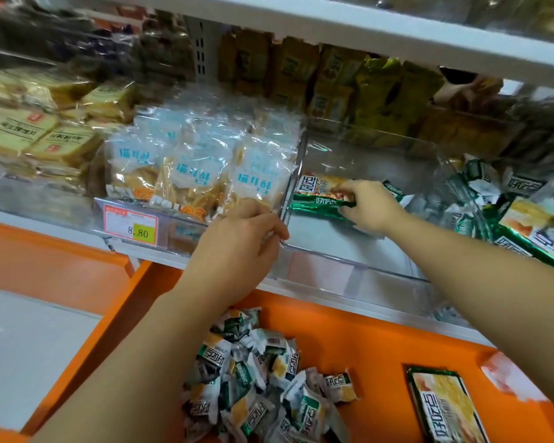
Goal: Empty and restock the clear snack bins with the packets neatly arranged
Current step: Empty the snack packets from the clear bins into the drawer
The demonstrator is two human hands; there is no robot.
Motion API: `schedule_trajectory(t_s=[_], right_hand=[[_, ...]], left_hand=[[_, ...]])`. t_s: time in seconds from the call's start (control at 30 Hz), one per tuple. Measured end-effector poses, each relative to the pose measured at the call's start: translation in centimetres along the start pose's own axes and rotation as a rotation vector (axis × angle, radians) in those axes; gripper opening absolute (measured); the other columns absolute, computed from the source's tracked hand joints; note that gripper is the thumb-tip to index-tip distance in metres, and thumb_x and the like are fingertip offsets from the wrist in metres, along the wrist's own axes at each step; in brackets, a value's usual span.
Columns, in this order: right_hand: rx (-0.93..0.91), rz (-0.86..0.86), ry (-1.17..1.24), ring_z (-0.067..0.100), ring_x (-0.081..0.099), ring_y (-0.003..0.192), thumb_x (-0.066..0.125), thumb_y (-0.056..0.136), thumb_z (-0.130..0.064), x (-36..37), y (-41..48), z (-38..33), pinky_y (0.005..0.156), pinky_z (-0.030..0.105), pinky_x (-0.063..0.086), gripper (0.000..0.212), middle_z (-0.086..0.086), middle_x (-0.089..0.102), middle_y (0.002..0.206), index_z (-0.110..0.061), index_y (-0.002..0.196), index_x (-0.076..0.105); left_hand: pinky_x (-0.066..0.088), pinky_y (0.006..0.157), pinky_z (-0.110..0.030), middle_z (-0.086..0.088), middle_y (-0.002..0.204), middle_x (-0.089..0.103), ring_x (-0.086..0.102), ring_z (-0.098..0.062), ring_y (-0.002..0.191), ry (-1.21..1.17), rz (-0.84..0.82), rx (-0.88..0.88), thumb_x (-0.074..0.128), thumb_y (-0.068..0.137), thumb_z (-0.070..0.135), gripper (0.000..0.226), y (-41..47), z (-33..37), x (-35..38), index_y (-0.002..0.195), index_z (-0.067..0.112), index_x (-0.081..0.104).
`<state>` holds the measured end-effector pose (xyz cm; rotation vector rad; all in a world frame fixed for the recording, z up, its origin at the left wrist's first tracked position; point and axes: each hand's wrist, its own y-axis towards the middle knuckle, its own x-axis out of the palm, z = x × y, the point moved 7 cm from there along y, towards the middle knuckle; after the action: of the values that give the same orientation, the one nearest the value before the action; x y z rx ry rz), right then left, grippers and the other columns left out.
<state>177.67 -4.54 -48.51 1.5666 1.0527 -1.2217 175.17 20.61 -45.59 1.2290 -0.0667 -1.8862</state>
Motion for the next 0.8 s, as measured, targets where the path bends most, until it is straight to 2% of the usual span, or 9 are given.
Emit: schedule_trajectory(t_s=[0.1,0.23,0.33,0.43,0.5,0.6,0.67,0.73,0.8], right_hand=[[0.097,0.120,0.285,0.027,0.060,0.103,0.069,0.086,-0.014,-1.2,-0.7,1.4,0.081,0.027,0.042,0.028,0.010,0.068,0.113,-0.011,0.114,0.068],[0.133,0.248,0.372,0.019,0.060,0.093,0.068,0.087,-0.014,-4.6,-2.4,1.5,0.084,0.027,0.044,0.020,0.010,0.070,0.107,-0.008,0.106,0.072],[0.108,0.337,0.386,0.016,0.059,0.096,0.069,0.086,-0.015,-8.0,-4.8,1.2,0.090,0.028,0.043,0.016,0.001,0.067,0.097,-0.011,0.101,0.073],[0.065,0.429,0.426,0.004,0.055,0.083,0.068,0.087,-0.016,-11.7,-8.6,1.9,0.077,0.018,0.040,0.014,-0.010,0.060,0.091,-0.019,0.101,0.070],[0.060,0.516,0.464,0.004,0.057,0.080,0.068,0.087,-0.015,-13.8,-11.5,3.4,0.079,0.019,0.045,0.016,-0.011,0.061,0.093,-0.024,0.100,0.067],[0.101,0.618,0.417,0.012,0.061,0.092,0.068,0.087,-0.016,-15.2,-15.0,6.5,0.083,0.028,0.047,0.017,-0.006,0.064,0.101,-0.017,0.104,0.070],[0.117,0.672,0.395,0.015,0.062,0.098,0.067,0.087,-0.014,-15.9,-16.9,8.4,0.088,0.032,0.049,0.018,-0.005,0.064,0.103,-0.012,0.105,0.070],[0.130,0.733,0.304,0.019,0.063,0.100,0.067,0.086,-0.013,-16.4,-18.5,10.0,0.090,0.029,0.048,0.019,0.001,0.067,0.107,-0.009,0.104,0.070],[0.169,0.795,0.194,0.025,0.065,0.096,0.068,0.086,-0.014,-16.2,-19.8,11.7,0.086,0.034,0.050,0.018,0.005,0.069,0.110,-0.010,0.103,0.071]], left_hand=[[0.054,0.067,-0.041,0.004,0.100,0.056,0.059,-0.017,0.081,0.018,-0.005,-0.007,0.047,0.082,0.021,0.026,0.0,0.1,0.0,0.092,0.019,0.071],[0.053,0.069,-0.038,0.005,0.101,0.054,0.055,-0.013,0.079,0.025,-0.008,-0.003,0.055,0.088,0.013,0.018,-0.3,0.2,0.0,0.096,0.017,0.071],[0.051,0.069,-0.038,0.003,0.103,0.056,0.059,-0.019,0.083,0.079,0.037,-0.012,0.059,0.088,0.009,0.019,-0.6,0.6,-0.4,0.102,0.016,0.070],[0.052,0.067,-0.042,0.005,0.102,0.056,0.060,-0.019,0.077,0.090,0.100,0.043,0.052,0.088,0.016,0.022,-0.4,2.8,-1.6,0.103,0.016,0.069],[0.051,0.067,-0.036,0.009,0.100,0.053,0.057,-0.015,0.076,0.047,0.091,0.058,0.055,0.092,0.015,0.018,0.6,4.5,-1.7,0.105,0.018,0.068],[0.041,0.077,-0.019,0.014,0.096,0.050,0.051,-0.003,0.084,0.000,-0.017,0.025,0.056,0.093,0.017,0.018,3.5,7.2,0.1,0.106,0.026,0.065],[0.036,0.068,-0.003,0.015,0.095,0.053,0.049,0.004,0.081,-0.096,-0.159,-0.047,0.055,0.094,0.019,0.016,6.0,8.5,3.1,0.105,0.029,0.062],[0.036,0.057,0.000,0.009,0.100,0.059,0.052,0.003,0.079,-0.181,-0.297,-0.137,0.056,0.095,0.019,0.016,8.4,8.4,6.7,0.108,0.025,0.064],[0.040,0.061,-0.006,0.002,0.110,0.063,0.056,-0.006,0.084,-0.162,-0.430,-0.196,0.058,0.094,0.021,0.023,10.3,7.9,10.1,0.116,0.019,0.064]])
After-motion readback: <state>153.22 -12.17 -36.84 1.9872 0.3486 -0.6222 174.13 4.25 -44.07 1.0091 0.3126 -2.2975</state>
